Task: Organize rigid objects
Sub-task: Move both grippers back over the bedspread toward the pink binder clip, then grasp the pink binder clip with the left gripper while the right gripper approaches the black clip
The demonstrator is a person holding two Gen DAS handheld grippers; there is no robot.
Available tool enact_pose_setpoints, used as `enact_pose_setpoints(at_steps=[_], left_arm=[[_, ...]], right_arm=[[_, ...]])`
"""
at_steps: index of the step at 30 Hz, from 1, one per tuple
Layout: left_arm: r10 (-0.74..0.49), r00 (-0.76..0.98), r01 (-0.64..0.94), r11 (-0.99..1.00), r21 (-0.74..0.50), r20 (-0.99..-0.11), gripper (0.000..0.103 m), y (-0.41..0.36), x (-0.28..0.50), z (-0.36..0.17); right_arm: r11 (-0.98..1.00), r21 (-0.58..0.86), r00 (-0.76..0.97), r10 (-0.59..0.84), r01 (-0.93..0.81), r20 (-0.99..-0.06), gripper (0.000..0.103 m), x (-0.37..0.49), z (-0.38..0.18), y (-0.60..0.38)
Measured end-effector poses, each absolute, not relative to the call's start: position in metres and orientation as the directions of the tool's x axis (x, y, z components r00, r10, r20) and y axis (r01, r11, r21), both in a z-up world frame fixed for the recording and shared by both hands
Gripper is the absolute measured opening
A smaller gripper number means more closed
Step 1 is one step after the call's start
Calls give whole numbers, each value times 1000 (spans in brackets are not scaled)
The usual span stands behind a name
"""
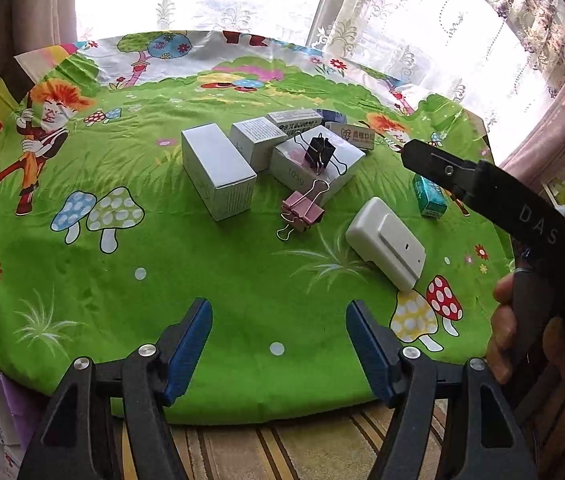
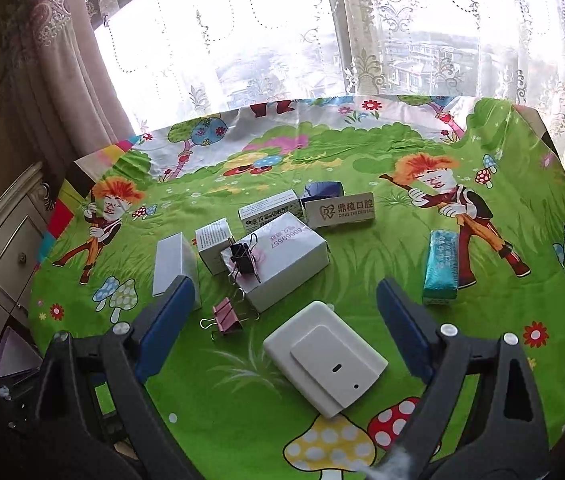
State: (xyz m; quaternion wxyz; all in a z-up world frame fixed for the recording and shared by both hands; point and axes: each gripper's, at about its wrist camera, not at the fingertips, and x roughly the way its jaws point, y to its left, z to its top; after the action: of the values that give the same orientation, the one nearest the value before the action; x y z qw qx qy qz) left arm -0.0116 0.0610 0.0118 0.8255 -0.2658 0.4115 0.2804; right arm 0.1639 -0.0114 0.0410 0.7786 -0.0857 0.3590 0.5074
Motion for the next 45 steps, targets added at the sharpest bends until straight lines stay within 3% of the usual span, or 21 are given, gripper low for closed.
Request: enact_pose_setpoints(at_steps=[19,33,36,43,45], left_arm=[[228,608,-523,836,-166,-761,70,100,50,-6],[167,633,-502,832,-236,-755,67,116,57,-24],[162,627,-499,834,-233,-762,63,117,59,-29],[158,632,-504,828,-247,-758,38,120,56,-34],[158,640,-507,823,-258,-752,38,119,51,-34]], right_arm=[[510,278,220,714,-814,-664,94,204,22,-11],[429,249,180,740,-868,-648,94,188,23,18],[411,246,168,746,-878,-644,94,181,21,25],[362,250,134,767,-898,-628,91,165,9,44],[352,238,127,759,-905,-638,87,161,4,50]])
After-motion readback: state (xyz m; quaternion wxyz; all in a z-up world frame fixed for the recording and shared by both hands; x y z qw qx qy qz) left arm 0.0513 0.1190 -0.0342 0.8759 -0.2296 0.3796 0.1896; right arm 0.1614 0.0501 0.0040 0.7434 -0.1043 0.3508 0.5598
